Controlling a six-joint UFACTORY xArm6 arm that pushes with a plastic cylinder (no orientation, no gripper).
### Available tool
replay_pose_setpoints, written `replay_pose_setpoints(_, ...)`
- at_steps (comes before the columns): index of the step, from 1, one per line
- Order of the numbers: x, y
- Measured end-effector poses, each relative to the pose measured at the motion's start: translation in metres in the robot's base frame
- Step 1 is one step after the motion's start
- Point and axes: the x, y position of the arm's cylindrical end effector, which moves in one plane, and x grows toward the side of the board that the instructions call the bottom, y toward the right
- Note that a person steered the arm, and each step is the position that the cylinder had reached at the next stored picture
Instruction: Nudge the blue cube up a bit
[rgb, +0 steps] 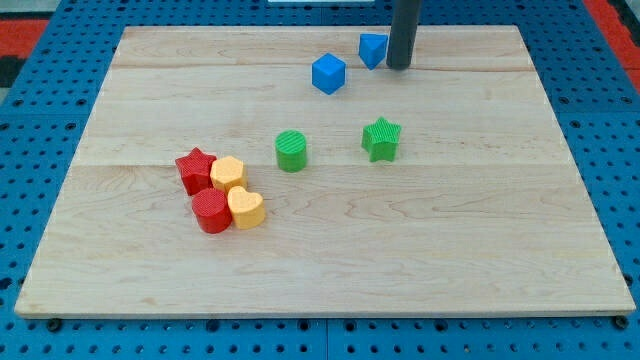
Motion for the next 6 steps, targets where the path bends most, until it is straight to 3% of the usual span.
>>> replay_pose_setpoints(2, 0.000, -0.111)
replay_pose_setpoints(6, -0.020, -0.086)
